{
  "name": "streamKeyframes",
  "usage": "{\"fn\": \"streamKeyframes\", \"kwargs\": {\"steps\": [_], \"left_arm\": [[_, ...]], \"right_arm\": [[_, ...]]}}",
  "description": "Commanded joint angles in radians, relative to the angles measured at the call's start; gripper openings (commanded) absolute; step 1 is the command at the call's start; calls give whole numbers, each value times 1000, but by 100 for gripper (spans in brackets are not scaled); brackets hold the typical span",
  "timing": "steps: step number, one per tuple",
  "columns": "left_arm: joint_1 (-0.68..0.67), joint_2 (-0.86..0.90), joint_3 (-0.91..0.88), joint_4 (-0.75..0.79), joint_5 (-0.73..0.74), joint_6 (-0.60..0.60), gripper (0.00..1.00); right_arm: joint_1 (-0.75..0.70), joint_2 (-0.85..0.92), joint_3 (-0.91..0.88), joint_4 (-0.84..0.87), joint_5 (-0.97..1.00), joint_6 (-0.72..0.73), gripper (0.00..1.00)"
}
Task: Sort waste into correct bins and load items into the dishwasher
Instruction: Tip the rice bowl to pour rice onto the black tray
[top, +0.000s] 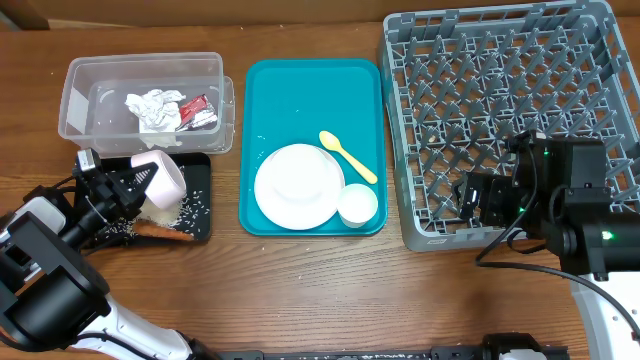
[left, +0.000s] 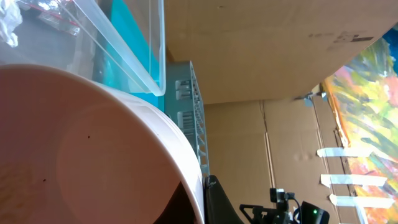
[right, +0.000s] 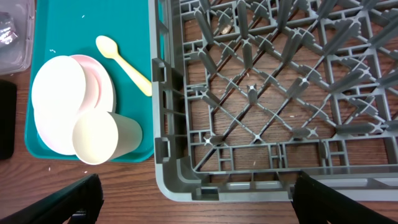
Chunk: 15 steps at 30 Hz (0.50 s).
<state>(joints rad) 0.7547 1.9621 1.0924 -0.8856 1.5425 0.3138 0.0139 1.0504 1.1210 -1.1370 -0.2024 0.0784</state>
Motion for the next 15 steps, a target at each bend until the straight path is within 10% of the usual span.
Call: {"fn": "streamKeyframes", "kwargs": {"steps": [1,15], "left_arm": [[7,6,-5,0,39,-4,4],[7,6,-5,0,39,-3,12]], "right_arm": [[-3,-5,4,4,-2,3,100],[-3,-5,4,5,-2,3,100]]}}
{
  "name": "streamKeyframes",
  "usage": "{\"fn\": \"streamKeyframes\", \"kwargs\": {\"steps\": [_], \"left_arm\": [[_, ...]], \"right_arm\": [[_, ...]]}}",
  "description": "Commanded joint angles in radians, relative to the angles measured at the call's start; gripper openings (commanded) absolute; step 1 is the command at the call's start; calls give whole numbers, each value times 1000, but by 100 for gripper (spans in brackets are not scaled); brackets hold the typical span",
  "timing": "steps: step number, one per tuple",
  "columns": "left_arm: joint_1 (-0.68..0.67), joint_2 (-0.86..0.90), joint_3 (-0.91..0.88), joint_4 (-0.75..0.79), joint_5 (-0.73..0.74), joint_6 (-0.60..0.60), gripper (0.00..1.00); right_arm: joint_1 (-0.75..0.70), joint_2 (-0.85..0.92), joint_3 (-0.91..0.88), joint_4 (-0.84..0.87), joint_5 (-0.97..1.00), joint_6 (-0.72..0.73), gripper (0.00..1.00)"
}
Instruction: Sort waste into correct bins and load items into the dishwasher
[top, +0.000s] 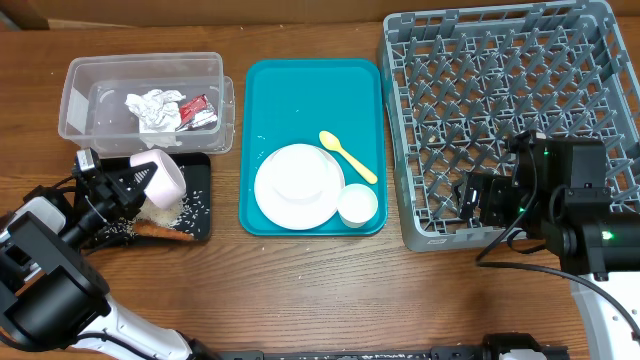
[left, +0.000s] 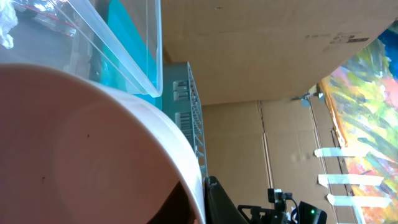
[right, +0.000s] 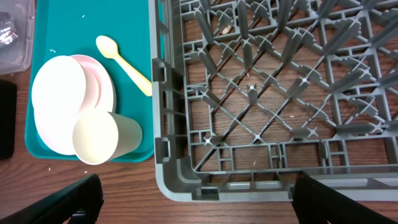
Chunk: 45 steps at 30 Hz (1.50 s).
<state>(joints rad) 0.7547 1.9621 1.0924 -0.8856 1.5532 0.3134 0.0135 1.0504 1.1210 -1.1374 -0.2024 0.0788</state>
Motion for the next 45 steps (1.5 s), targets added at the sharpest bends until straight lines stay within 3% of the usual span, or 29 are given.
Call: {"fn": "streamKeyframes", "kwargs": {"steps": [1,5,8,11,20,27,40,42,43,45], "left_arm": [[7,6,-5,0,28,-3,12],[7,6,-5,0,26,-3,15],[7,6,-5,0,26,-3,23],[7,6,-5,1,26,-3,4],[5,5,-4,-1,-4,2,4],[21,-34,41,-84,-338,-8,4],[-63,-294,184,-86,-1157,-296,4],[-97,-298,184,-86,-1207,-297,15],[-126,-295,184,-86,-1248,-306,31],[-166,-294,184,-86,-1308,-323,51]], "right_arm": [[-3,-5,4,5,-2,3,100],[-3,-5,4,5,-3,3,100],[-3,-5,4,5,-10,3,100],[-3,-5,4,5,-13,3,100],[-3,-5,4,5,-13,3,100],[-3,-5,4,6,-28,3,100],[-3,-5,4,19,-28,3,100],[-3,-5,4,24,-28,3,100],[-3,-5,4,26,-28,3,100],[-3,-5,4,24,-28,3,100]]}}
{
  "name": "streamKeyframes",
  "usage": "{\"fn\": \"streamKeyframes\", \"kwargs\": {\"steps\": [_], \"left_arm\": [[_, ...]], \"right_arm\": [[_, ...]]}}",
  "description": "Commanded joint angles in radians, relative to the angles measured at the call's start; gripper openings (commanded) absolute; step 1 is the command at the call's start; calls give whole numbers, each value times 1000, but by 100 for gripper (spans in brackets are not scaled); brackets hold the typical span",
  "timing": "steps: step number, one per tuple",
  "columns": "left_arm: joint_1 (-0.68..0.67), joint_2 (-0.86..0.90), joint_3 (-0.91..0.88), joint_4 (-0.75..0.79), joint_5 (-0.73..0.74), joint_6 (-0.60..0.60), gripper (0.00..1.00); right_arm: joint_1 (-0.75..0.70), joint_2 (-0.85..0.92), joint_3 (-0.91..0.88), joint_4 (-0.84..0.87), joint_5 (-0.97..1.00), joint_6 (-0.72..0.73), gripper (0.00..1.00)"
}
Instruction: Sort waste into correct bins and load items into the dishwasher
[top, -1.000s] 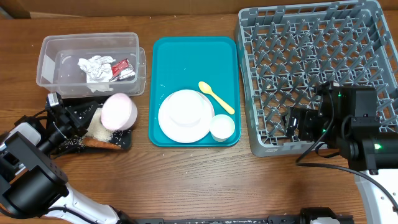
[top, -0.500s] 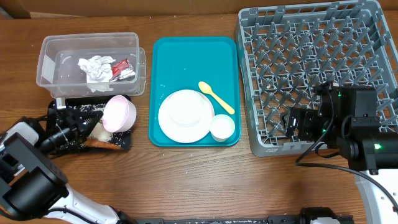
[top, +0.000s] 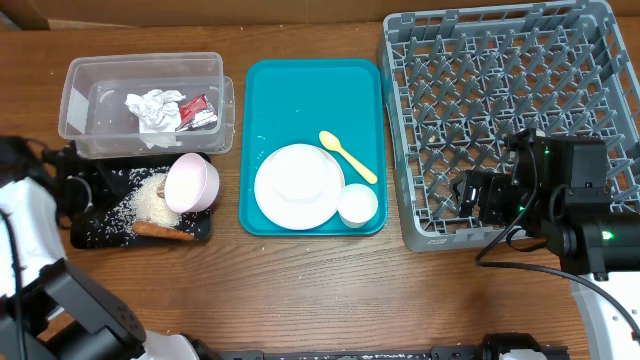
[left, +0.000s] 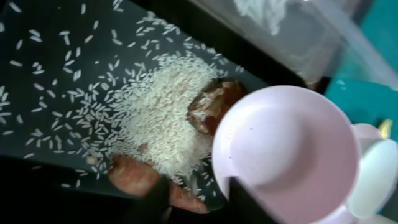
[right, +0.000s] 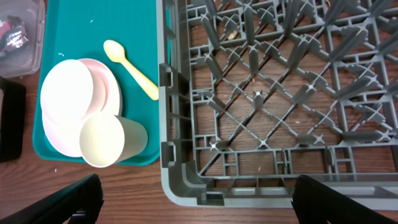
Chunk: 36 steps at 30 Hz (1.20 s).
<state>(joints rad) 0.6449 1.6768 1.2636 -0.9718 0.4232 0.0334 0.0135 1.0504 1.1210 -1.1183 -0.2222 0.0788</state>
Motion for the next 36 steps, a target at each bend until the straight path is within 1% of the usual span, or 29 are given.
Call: {"fn": "streamKeyframes", "kwargs": {"steps": [1,2,4,5,6,7,8,9,12,13,14,15,16,20,22,25,30,33,36], "left_arm": [[-71,-9,13,1,-196,-47,56],[-78,-9,13,3,-205,-50,59],[-85,-9,13,5,-217,-57,60],[-85,-9,13,5,-217,-57,54],[-85,-9,13,4,-216,-57,41],[-85,-9,13,4,-208,-57,24],[-87,-9,13,4,-188,-56,10],[-89,-9,13,4,-175,-56,4],[-127,-9,13,5,-103,17,4],[-148,-9,13,5,-63,55,8],[-183,-9,13,5,-20,110,17],[-203,-9,13,4,-3,139,22],[-254,-9,13,5,17,196,33],[-373,-9,13,4,14,290,49],[-434,-9,13,5,-23,313,52],[-492,-9,13,16,-106,311,54],[-501,-9,13,42,-120,311,55],[-502,-4,11,50,-120,312,50],[-502,13,3,63,-117,312,42]], "right_arm": [[-3,-5,4,5,-8,3,100],[-3,-5,4,5,-8,3,100],[-3,-5,4,5,-8,3,100],[-3,-5,4,5,-8,3,100],[-3,-5,4,5,-8,3,100],[-3,-5,4,5,-8,3,100],[-3,-5,4,5,-8,3,100],[-3,-5,4,5,-8,3,100],[-3,-5,4,5,-8,3,100],[-3,-5,4,5,-8,3,100],[-3,-5,4,5,-9,3,100],[-3,-5,4,5,-9,3,100],[-3,-5,4,5,-9,3,100],[-3,-5,4,5,-9,3,100],[-3,-5,4,5,-9,3,100],[-3,-5,4,5,-9,4,100],[-3,-5,4,6,-20,29,100],[-3,-5,4,6,-20,29,100],[-3,-5,4,6,-19,29,100]]}}
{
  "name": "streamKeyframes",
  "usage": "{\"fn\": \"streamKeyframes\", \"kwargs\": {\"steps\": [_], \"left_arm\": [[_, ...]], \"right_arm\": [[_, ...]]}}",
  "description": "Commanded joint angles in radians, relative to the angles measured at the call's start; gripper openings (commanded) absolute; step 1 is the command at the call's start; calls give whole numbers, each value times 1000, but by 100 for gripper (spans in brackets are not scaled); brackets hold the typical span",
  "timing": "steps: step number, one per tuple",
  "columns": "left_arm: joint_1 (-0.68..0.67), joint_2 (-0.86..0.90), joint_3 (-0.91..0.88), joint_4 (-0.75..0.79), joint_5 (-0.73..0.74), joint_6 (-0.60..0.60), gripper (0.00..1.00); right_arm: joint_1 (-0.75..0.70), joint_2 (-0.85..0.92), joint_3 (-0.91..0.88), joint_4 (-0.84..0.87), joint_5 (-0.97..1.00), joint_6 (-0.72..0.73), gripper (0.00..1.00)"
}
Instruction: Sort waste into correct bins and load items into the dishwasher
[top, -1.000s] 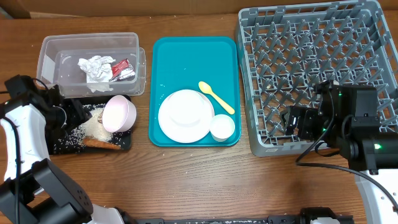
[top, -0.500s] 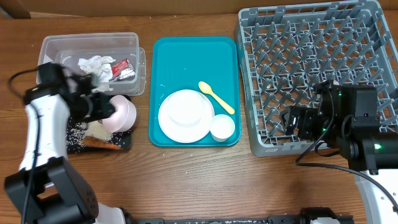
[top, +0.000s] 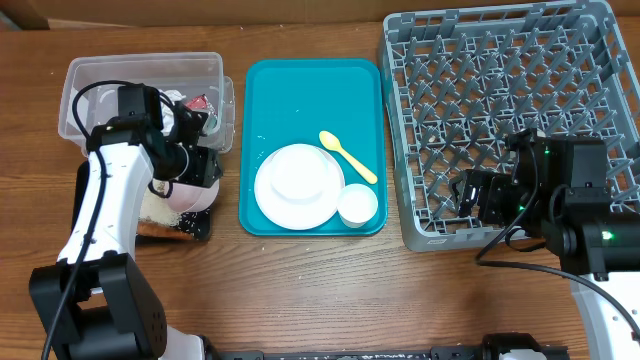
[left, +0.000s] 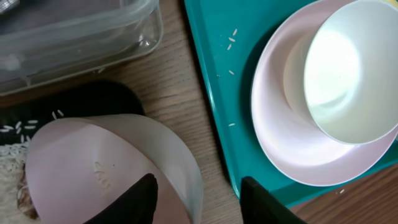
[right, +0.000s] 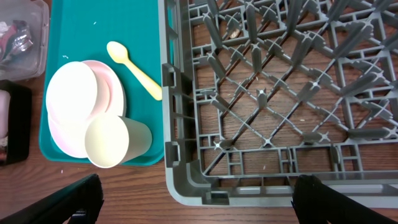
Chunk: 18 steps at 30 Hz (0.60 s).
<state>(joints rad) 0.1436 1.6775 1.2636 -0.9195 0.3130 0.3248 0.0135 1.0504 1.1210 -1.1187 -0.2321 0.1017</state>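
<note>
The pink bowl (left: 93, 174) leans on the right end of the black tray (left: 81, 99), a few rice grains stuck inside it. My left gripper (left: 199, 200) is open and straddles the bowl's rim: one finger is over the inside, the other is out over the wood, clear of the wall. From overhead, the left gripper (top: 195, 165) covers most of the bowl (top: 195, 192). My right gripper (right: 196, 208) is open above the near left corner of the grey dish rack (right: 280, 93), holding nothing.
The teal tray (top: 310, 90) carries a white bowl on a pink plate (top: 298, 185), a cream cup (top: 358, 205) on its side and a yellow spoon (top: 347, 157). A clear bin (top: 90, 80) with crumpled paper and a wrapper stands behind the black tray. Rice and a brown scrap lie on that tray.
My left gripper stood over the left part of the black tray, away from the bowl. Now it is at the tray's right end, open around the bowl's rim. The right arm has shifted slightly.
At first my left gripper held the pink bowl tilted over the black tray, and half a second later it was the same. Later the bowl lay at the tray's right end beside a heap of rice, the gripper apart from it. Now the gripper straddles its rim.
</note>
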Motion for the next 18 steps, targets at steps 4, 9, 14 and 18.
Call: {"fn": "streamKeyframes", "kwargs": {"steps": [4,9,14,18], "left_arm": [[0,50,1,11,1,19,30],[-1,82,0,8,2,19,21],[-1,84,1,9,2,7,4],[-1,79,4,2,24,-15,4]], "right_arm": [[-3,-5,4,6,-10,6,100],[-3,-5,4,6,-10,6,100],[-3,-5,4,6,-10,6,100],[-3,-5,4,6,-10,6,100]]}}
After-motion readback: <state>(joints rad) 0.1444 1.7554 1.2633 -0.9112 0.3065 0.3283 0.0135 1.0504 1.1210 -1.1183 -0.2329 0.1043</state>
